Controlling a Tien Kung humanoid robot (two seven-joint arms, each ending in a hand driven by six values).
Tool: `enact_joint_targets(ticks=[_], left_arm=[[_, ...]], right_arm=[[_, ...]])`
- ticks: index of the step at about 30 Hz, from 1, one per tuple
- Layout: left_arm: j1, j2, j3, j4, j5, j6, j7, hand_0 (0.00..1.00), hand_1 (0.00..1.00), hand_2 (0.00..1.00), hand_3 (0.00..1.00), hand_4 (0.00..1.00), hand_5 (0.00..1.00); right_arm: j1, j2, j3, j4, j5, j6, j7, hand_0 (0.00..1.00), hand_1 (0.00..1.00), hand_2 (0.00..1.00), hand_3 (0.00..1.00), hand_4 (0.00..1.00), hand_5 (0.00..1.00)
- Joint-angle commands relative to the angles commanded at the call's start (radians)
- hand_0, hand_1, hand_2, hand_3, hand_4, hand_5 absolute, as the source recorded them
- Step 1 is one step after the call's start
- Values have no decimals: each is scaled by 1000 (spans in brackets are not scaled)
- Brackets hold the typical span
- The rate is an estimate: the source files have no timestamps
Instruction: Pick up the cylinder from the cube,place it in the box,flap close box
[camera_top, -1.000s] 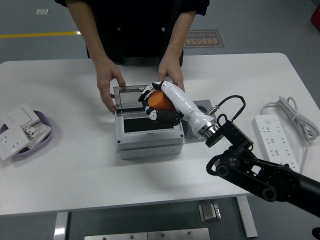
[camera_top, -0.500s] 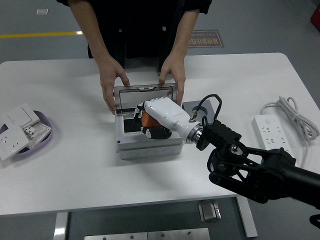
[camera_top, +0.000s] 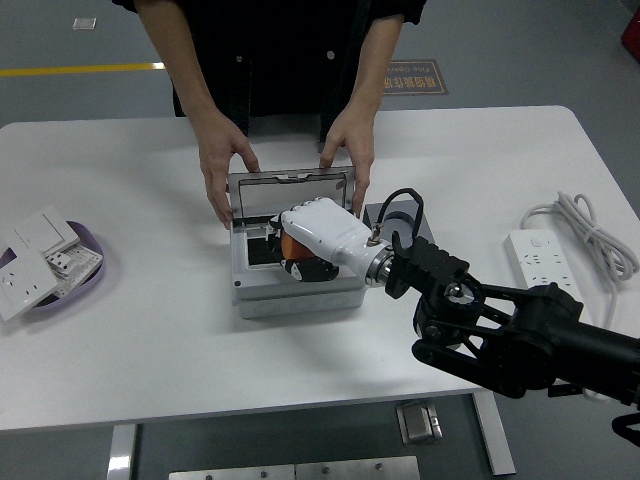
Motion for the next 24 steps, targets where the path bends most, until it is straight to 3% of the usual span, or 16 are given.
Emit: enact_joint_targets(ticks=[5, 6, 11, 12, 18, 24], left_arm=[[0, 0, 0, 0, 0, 0, 0, 610, 635, 628, 631, 684, 249], [0, 0, 0, 0, 0, 0, 0, 610, 635, 628, 631, 683, 249], [-1, 0, 2, 0, -1, -1, -1, 610, 635, 628, 631, 683, 249], [-2, 0, 2, 0, -1, -1, -1, 610, 635, 628, 631, 684, 249], [-2, 0, 3, 1, -2, -1, -2, 610, 635, 628, 632, 684, 250], [0, -4, 8, 0, -9, 0, -4, 610, 635, 628, 631, 684, 250]], right_arm=[[1, 3, -4, -16, 0, -4, 10, 868, 785, 785, 830, 684, 323], [1, 4, -5, -17, 2, -6, 12, 935, 842, 834, 888, 855, 411], [3, 6, -8, -24, 8, -12, 22, 935, 842, 834, 888, 855, 411], [3, 7, -9, -25, 10, -12, 24, 955, 863, 846, 909, 910, 438], [-5, 3, -7, -18, 32, -23, 34, 964, 867, 850, 916, 934, 455], [-36, -32, 22, 62, 177, -68, 66, 964, 866, 852, 917, 959, 471]])
